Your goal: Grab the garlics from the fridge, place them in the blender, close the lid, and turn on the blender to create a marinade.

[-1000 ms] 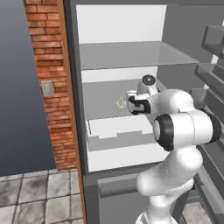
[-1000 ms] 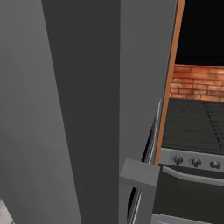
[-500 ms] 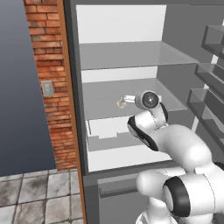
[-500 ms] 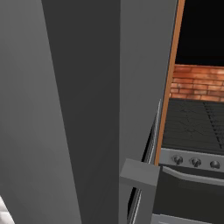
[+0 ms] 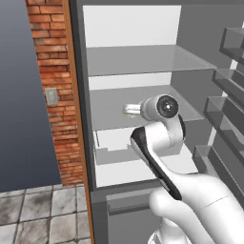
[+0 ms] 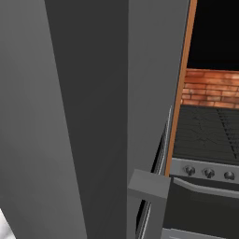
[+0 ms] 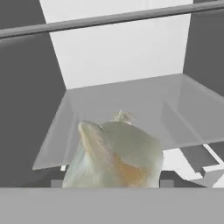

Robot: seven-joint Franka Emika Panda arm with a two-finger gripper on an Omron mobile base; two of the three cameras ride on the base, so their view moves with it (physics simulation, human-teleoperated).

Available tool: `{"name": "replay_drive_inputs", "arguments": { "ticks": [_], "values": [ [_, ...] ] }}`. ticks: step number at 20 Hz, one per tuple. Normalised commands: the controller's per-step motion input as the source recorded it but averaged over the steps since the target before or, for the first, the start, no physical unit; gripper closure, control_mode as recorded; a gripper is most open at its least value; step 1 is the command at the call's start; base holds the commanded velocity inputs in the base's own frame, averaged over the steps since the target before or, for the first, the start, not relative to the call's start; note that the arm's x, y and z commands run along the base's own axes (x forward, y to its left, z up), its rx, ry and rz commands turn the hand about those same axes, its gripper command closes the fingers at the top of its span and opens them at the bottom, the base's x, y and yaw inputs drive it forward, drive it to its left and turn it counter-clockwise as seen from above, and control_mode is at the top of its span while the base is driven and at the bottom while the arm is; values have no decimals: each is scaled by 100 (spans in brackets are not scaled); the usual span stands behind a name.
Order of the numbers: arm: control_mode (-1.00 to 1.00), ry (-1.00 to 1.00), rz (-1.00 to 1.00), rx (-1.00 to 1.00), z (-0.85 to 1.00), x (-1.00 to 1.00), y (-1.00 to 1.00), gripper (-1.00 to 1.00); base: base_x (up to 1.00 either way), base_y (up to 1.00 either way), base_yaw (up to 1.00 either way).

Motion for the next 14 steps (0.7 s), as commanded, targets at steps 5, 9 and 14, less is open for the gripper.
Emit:
{"name": "replay_drive_inputs", "arguments": {
  "ticks": [5,9,14],
  "values": [
    [-100,43,14,2,39,-100,54,100,0,0,0],
    [-100,18,10,1,-58,-100,7,100,0,0,0],
    [-100,0,-4,1,-14,-56,-39,100,0,0,0]
  ]
}}
